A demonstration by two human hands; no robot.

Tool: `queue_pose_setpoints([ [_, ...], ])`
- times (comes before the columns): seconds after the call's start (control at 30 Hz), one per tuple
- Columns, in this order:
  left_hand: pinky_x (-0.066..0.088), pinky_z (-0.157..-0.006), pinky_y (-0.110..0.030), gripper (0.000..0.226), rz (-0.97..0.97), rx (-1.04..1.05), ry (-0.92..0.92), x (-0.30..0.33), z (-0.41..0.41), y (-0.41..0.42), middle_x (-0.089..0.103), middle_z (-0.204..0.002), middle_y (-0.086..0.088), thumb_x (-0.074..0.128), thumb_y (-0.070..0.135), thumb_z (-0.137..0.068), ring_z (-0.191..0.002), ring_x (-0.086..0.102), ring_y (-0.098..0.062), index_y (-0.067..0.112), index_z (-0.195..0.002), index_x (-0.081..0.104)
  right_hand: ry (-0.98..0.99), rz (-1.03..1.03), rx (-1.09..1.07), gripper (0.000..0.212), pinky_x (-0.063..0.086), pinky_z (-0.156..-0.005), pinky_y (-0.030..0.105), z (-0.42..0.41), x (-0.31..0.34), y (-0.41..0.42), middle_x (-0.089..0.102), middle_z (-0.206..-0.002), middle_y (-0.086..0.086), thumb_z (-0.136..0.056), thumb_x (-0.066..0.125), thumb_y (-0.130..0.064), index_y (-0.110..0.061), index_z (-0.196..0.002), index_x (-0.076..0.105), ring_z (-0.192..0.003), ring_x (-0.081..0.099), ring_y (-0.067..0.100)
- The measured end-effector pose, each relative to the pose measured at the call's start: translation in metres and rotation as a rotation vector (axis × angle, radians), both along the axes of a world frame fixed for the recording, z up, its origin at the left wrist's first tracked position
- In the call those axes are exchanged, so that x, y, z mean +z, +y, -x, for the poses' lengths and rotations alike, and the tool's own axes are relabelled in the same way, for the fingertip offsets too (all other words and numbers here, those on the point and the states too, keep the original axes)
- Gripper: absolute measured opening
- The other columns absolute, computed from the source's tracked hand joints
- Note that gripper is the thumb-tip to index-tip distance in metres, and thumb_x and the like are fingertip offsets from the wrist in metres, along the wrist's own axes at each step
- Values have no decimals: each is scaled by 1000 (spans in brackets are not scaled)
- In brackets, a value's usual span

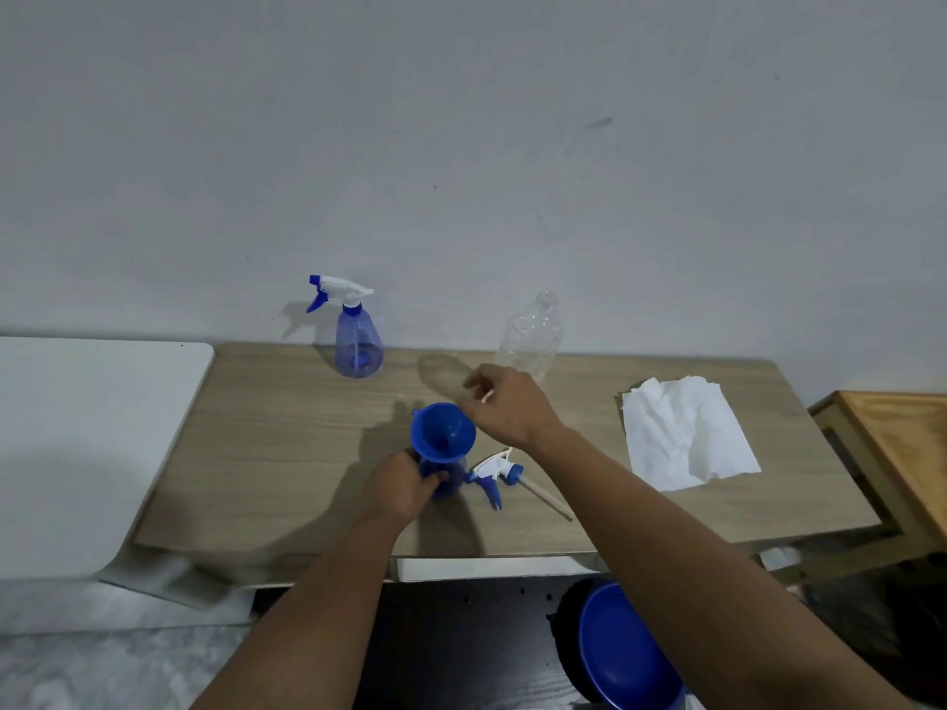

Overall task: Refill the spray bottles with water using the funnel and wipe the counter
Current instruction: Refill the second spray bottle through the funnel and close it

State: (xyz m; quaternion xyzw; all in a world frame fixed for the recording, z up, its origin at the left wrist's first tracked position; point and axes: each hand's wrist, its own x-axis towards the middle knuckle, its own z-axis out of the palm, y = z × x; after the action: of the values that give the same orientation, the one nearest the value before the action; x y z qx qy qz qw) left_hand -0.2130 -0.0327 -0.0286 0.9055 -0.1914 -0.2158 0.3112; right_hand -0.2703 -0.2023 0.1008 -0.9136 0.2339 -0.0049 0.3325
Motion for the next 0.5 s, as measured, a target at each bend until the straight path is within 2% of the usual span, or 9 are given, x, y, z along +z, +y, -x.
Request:
queue_pose_setpoints([
  [0.07,53,-79,-36,24,2,-9,50,-3,0,0,72,-96,-6,73,28,-86,-93,69,-28,13,-104,68,196,65,187,97,53,-101,41,-13,7,13,58,-139,2,-66,75,-77,-28,-147,51,-124,61,23],
  [0.1,52,-82,-34,24,3,20,68,-5,0,1,72,-99,-3,71,28,-88,-97,68,-26,15,-107,68,307,139,271,112,52,-102,43,-18,8,19,52,-145,6,-60,76,-82,-28,-152,43,-128,57,27],
  [0.13,51,-83,-32,24,12,69,81,-6,0,2,70,-101,0,69,29,-90,-99,67,-25,17,-110,67,381,219,338,115,53,-101,45,-22,9,25,51,-144,7,-58,78,-82,-27,-152,42,-126,57,30],
  [0.2,51,-82,-34,22,-46,57,13,-7,-1,5,69,-100,0,68,30,-90,-96,67,-25,19,-109,65,427,339,405,102,55,-94,44,-29,5,34,56,-134,6,-63,83,-74,-24,-145,49,-117,60,29],
  [0.27,49,-75,-36,11,-48,7,13,-7,-1,6,62,-88,-2,65,27,-92,-83,62,-25,17,-96,62,423,361,420,93,56,-91,42,-32,4,38,61,-131,4,-66,86,-65,-22,-142,53,-114,61,28],
  [0.3,47,-73,-36,10,57,10,72,-3,1,3,58,-83,-5,57,18,-96,-78,58,-25,13,-87,59,423,353,418,92,57,-91,42,-33,4,39,62,-130,4,-66,88,-62,-21,-141,54,-114,61,28],
  [0.37,45,-71,-40,28,304,124,126,0,6,-3,53,-78,-15,38,-3,-95,-73,51,-28,3,-78,58,433,330,416,91,57,-93,42,-35,6,38,60,-130,6,-65,90,-56,-20,-139,54,-111,60,28],
  [0.43,44,-69,-40,31,419,133,191,-2,4,-4,54,-79,-16,34,-5,-95,-72,50,-29,1,-81,61,430,296,395,88,56,-92,41,-36,8,36,54,-128,8,-66,89,-54,-21,-139,53,-108,58,29],
  [0.5,47,-72,-37,21,259,40,101,2,0,2,61,-88,-10,44,11,-101,-79,56,-27,7,-94,64,404,293,386,83,54,-88,38,-37,10,34,55,-129,8,-68,86,-54,-22,-138,54,-109,58,28],
])
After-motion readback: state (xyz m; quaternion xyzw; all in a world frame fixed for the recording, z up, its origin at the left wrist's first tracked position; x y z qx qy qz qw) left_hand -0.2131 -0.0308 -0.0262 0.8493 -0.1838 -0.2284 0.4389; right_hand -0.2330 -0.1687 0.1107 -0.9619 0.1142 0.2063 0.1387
